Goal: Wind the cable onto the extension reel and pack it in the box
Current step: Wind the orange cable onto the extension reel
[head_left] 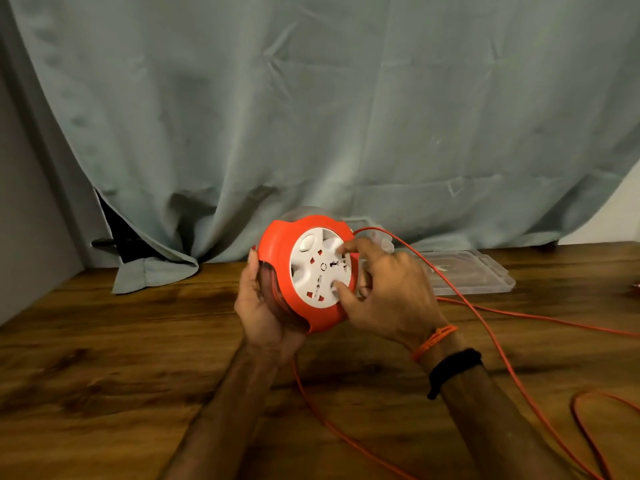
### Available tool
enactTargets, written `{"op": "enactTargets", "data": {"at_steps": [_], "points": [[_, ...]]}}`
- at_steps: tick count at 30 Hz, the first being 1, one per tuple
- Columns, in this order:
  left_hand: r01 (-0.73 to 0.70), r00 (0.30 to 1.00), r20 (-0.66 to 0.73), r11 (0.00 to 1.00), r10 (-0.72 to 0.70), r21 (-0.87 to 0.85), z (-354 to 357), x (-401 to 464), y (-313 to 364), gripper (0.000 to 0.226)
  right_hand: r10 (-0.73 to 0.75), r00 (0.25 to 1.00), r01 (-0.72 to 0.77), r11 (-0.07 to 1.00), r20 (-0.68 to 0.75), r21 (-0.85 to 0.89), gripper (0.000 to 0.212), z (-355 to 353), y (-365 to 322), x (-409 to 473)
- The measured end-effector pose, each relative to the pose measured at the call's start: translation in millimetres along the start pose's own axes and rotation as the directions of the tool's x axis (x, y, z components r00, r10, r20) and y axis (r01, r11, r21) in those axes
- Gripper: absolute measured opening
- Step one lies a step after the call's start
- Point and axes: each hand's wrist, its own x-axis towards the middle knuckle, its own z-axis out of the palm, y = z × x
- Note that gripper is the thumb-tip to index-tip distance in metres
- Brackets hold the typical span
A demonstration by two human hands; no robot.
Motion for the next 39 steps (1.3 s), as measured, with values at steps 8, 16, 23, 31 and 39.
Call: {"op": "enactTargets", "data": {"at_steps": [8, 16, 23, 31, 39], "points": [[0.032, 0.986, 0.167, 0.999, -0.028, -0.022, 4, -4, 0, 0.066, -0.091, 0.995, 0.085, 0.982, -0.028, -0.171, 0.059, 10, 5, -3], [-0.021, 0.996, 0.084, 1.0, 0.021, -0.004, 4, 0, -7, 0.063, 0.139, 0.982, -0.153, 0.982, -0.125, -0.11, 0.058, 11, -7, -10], [-0.117, 0.993, -0.02, 0.987, 0.12, 0.11, 5, -2, -14, 0.05, 0.57, 0.82, -0.558, 0.777, 0.051, 0.293, 0.059, 22, -33, -8], [-0.037, 0.997, 0.073, 0.999, 0.035, 0.021, 4, 0, -6, 0.063, 0.272, 0.962, -0.262, 0.95, -0.037, 0.171, 0.04, 9, -7, -1], [0.016, 0.987, 0.158, 1.0, -0.014, -0.01, -3, 1, -5, 0.065, -0.047, 0.996, 0.054, 0.995, 0.073, -0.088, 0.066, -2, 7, -3]]}}
